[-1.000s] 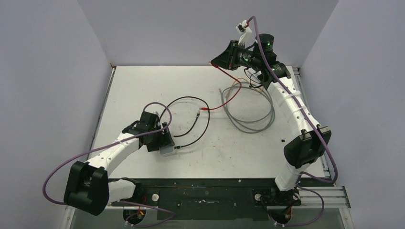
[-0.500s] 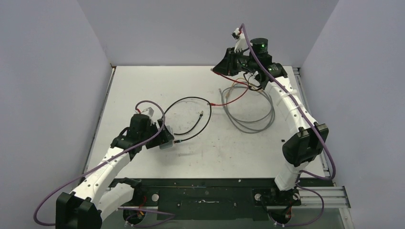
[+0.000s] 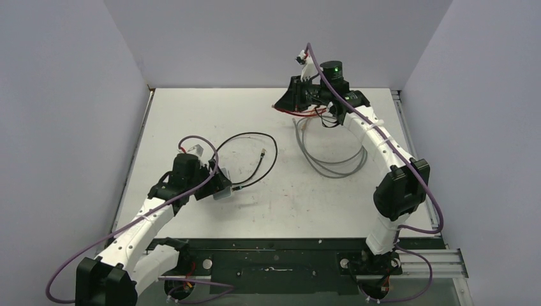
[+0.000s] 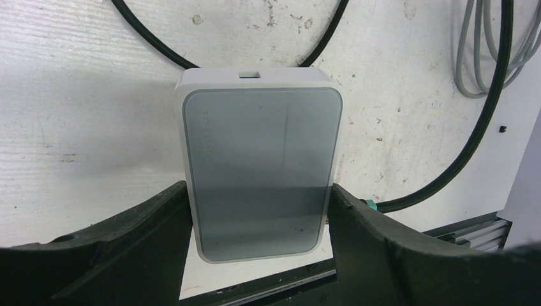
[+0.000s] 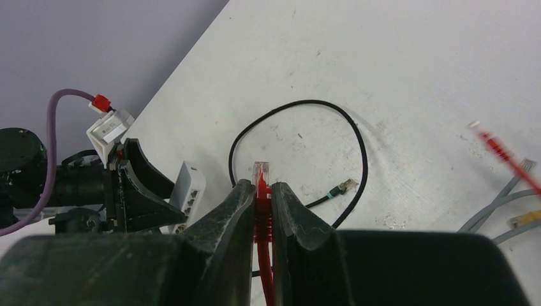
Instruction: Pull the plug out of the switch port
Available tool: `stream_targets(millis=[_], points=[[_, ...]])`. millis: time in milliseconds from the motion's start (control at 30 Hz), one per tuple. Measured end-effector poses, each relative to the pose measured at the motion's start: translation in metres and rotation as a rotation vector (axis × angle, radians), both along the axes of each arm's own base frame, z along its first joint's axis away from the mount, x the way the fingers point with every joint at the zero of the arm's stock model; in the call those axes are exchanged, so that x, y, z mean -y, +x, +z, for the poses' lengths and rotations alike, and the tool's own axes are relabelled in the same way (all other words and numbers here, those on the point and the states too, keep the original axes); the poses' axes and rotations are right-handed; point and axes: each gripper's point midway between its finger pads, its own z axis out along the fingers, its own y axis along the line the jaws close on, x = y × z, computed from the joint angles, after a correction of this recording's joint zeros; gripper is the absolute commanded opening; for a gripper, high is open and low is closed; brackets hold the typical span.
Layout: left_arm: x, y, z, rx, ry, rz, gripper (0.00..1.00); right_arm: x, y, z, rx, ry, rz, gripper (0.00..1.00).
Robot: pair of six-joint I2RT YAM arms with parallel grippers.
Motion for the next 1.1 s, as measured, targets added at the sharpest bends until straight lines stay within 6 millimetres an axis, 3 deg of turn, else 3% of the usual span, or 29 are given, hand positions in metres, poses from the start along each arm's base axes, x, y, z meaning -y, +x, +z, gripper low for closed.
stream_targets(millis=[400, 533, 833, 967, 1100], points=[[-0.004, -0.018, -0.037, -0.112, 0.014, 0.015, 0.0, -0.006, 0.018, 0.03, 0.095, 0.045, -0.018, 0.05], [-0.004, -0.02, -0.039, -0.123, 0.009, 0.019, 0.0, -0.007, 0.035, 0.023, 0.11, 0.039, -0.048, 0.05], [-0.003, -0.02, -0.04, -0.124, 0.003, 0.02, 0.0, 0.008, 0.084, -0.025, 0.082, -0.003, -0.149, 0.05], [-0.004, -0.021, -0.042, -0.129, 0.003, 0.021, 0.0, 0.016, 0.103, -0.064, 0.04, -0.03, -0.183, 0.05], [-0.003, -0.021, -0.042, -0.13, 0.0, 0.019, 0.0, 0.026, 0.103, -0.11, -0.032, -0.072, -0.209, 0.05]])
